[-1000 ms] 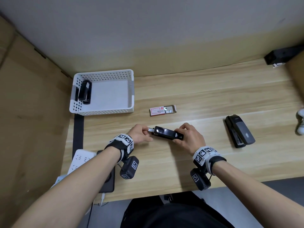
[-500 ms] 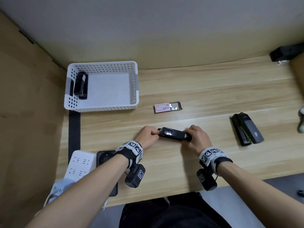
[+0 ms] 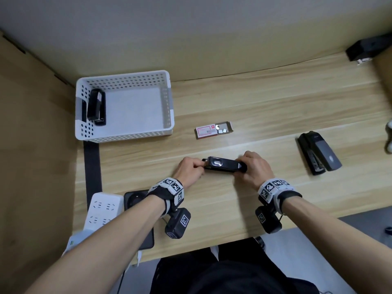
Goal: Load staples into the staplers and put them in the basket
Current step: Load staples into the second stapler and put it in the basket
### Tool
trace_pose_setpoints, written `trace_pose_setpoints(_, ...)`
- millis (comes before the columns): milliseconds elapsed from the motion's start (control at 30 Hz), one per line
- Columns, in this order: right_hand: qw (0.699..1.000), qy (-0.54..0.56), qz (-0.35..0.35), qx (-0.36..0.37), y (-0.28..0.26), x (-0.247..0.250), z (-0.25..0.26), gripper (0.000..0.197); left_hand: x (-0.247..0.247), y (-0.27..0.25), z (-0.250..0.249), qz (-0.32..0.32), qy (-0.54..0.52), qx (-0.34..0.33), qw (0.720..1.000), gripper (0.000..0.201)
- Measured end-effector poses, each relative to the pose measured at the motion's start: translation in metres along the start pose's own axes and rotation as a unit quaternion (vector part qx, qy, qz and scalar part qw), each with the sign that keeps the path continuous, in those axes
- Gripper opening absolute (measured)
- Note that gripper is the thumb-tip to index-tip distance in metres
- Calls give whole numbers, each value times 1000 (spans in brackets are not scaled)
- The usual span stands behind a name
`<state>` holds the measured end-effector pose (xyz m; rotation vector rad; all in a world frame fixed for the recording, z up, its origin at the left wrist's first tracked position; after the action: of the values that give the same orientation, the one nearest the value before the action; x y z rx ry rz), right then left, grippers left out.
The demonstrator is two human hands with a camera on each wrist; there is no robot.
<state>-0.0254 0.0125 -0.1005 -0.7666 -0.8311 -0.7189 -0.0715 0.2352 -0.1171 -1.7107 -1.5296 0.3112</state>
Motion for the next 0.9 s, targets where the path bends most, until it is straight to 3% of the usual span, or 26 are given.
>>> trace_pose_setpoints(233,1000,28,0,4,-1,4,2,39,11,-5,-5,-10,42,22,999,25)
trace_pose_setpoints(367,999,35,9,14,-2,10,6,38,25,-18,-30,-39,-7,10,999,16)
trace_pose_setpoints(567,999,43,19,19,-7,21,1,42,13,-25,-49,10,81,40,996,71)
trace_pose_setpoints(733,998,43,32,37,-16,27,-13,43,2,-24,-52,-5,93,65,994,75)
trace_pose_setpoints(900,998,34,12,47,-23,24,-15,39,10,-31,-55,-80,122,108,983,84)
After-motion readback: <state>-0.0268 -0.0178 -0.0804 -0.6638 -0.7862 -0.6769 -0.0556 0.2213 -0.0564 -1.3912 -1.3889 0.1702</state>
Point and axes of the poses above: each hand's wrist, its own y-axis towards the middle knuckle, its own x-axis out of the back of the hand, z = x × y, the point moved 5 cm from there along y, towards the middle knuckle, and after that the axes turned 10 degrees about x, right-handed, at the moved point
